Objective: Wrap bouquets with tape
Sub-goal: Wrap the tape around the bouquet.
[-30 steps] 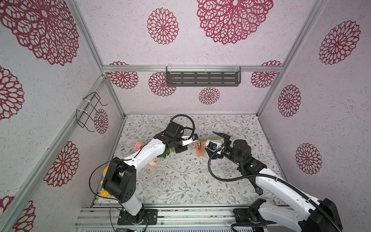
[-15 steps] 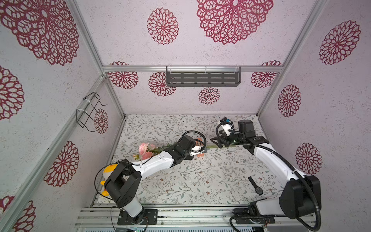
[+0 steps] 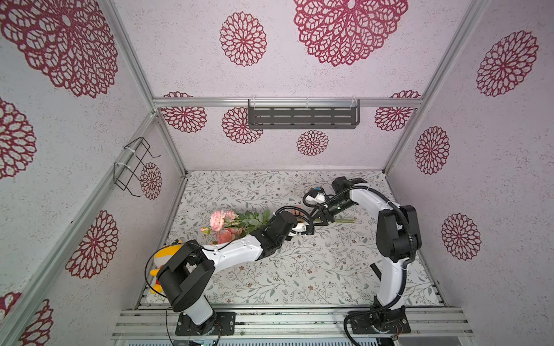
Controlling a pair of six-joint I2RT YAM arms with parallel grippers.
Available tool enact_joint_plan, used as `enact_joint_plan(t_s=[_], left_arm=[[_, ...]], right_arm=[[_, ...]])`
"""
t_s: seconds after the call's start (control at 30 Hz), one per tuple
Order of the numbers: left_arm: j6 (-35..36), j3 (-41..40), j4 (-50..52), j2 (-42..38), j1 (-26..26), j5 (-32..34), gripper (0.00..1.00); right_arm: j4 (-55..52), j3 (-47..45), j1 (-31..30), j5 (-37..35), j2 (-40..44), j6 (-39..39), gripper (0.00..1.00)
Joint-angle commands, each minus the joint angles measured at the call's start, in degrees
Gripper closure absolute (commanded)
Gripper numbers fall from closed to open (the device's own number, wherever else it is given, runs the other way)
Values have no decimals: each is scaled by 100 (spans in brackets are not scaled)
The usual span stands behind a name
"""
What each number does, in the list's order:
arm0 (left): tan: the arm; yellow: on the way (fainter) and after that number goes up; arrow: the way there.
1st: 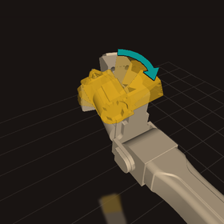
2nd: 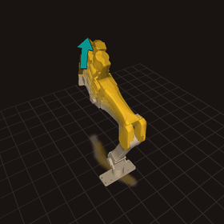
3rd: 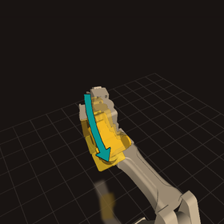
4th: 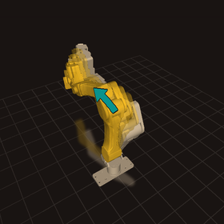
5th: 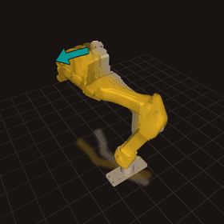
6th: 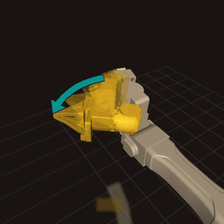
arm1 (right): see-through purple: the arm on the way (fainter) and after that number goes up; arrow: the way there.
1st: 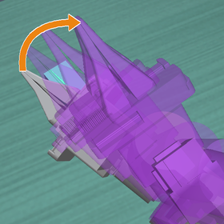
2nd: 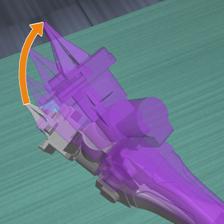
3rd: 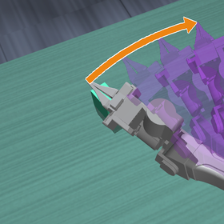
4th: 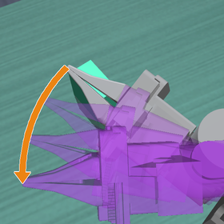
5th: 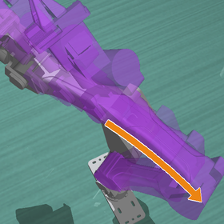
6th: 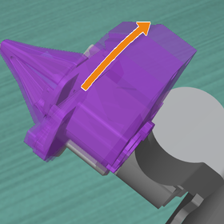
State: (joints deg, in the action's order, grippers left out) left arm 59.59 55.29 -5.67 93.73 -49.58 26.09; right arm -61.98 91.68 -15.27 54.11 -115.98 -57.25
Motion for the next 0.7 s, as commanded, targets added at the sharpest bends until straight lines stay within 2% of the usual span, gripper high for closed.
enact_joint_plan(t_s=[0.0,0.07,0.13,0.2,0.23,0.27,0.4,0.43,0.53,0.67], left_arm=[[174,18,-427,-3,-42,177,100],[75,-32,-453,-100,-34,9,100],[-24,-118,-438,-254,-28,-244,82],[-139,-193,-517,-365,1,-393,77],[-218,-207,-431,-435,22,-464,73],[-338,-226,-425,-501,49,-500,66],[-674,-402,-300,-847,213,-888,30],[-710,-510,-333,-987,258,-995,2],[-1085,-726,-256,-1482,559,-1486,2],[-1775,-595,693,-2190,1464,-3237,2]], right_arm=[[148,-233,-33,19,492,43,49],[594,-425,-140,-452,647,374,64],[1180,-647,-143,-812,824,863,80],[1851,-943,-165,-1236,1037,1292,95],[2123,-1076,-178,-1357,1141,1428,100],[2383,-1212,-185,-1418,1245,1500,100],[3139,-1590,-276,-1687,1596,1608,100],[3332,-1694,-324,-1809,1691,1628,100],[3914,-2071,-494,-2155,1987,1436,100],[4901,-2693,-640,-2411,2391,1137,100]])
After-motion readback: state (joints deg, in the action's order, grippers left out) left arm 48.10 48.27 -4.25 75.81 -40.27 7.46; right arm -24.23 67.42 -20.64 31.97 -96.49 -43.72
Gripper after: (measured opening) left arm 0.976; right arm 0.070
